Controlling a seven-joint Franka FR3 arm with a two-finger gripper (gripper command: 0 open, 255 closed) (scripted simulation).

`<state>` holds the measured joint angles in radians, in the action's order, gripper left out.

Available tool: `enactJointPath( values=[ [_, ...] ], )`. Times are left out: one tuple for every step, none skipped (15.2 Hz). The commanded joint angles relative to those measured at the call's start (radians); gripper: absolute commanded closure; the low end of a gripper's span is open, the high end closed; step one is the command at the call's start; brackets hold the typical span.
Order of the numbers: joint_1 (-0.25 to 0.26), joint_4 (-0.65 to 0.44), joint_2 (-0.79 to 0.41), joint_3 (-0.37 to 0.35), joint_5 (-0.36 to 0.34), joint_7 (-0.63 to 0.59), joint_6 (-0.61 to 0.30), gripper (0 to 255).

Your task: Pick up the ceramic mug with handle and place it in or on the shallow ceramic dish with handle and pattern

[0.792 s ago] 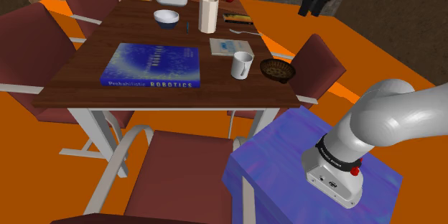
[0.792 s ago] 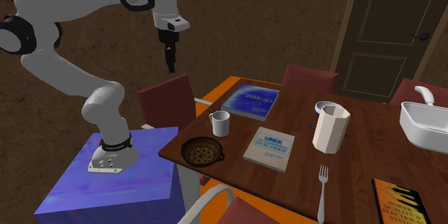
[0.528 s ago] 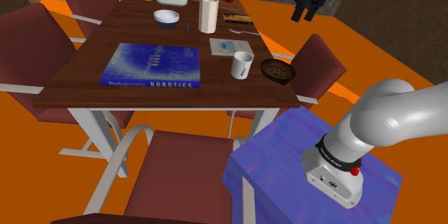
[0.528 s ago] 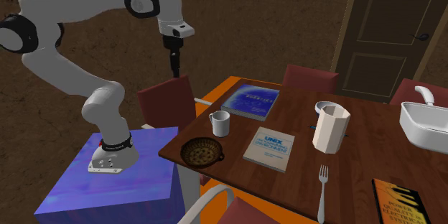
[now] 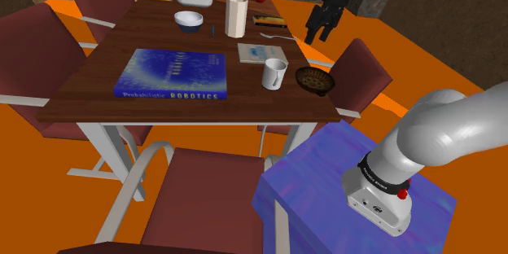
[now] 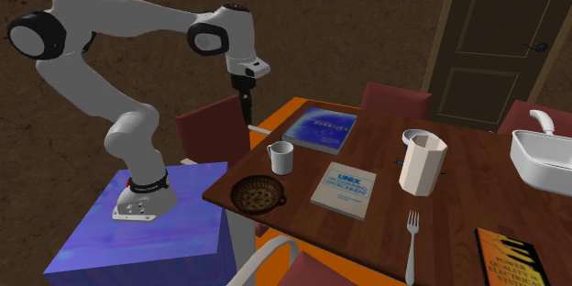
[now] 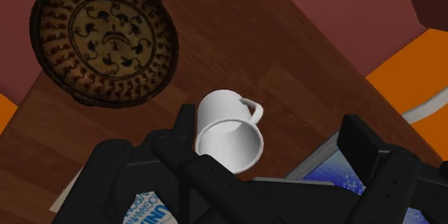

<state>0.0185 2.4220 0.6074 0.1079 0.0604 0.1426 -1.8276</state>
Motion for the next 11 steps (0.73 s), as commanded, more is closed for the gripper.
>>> enactJointPath(
  values=[
    [0.002, 0.002, -0.059, 0.008, -0.003, 0.018, -0.07, 0],
    [0.003, 0.006, -0.088, 0.012, -0.003, 0.027, -0.106, 0],
    [0.004, 0.008, -0.118, 0.016, -0.003, 0.037, -0.142, 0],
    [0.005, 0.008, -0.149, 0.02, -0.003, 0.046, -0.177, 0],
    [0.007, 0.007, -0.181, 0.025, -0.002, 0.056, -0.212, 0],
    [0.008, 0.005, -0.214, 0.029, 0.0, 0.066, -0.246, 0],
    [0.01, 0.001, -0.248, 0.033, 0.002, 0.076, -0.279, 0],
    [0.011, -0.005, -0.283, 0.037, 0.005, 0.086, -0.311, 0],
    [0.013, -0.012, -0.319, 0.041, 0.009, 0.096, -0.343, 0],
    [0.015, -0.021, -0.355, 0.045, 0.013, 0.107, -0.373, 0],
    [0.017, -0.032, -0.392, 0.048, 0.018, 0.118, -0.403, 0]
  ],
)
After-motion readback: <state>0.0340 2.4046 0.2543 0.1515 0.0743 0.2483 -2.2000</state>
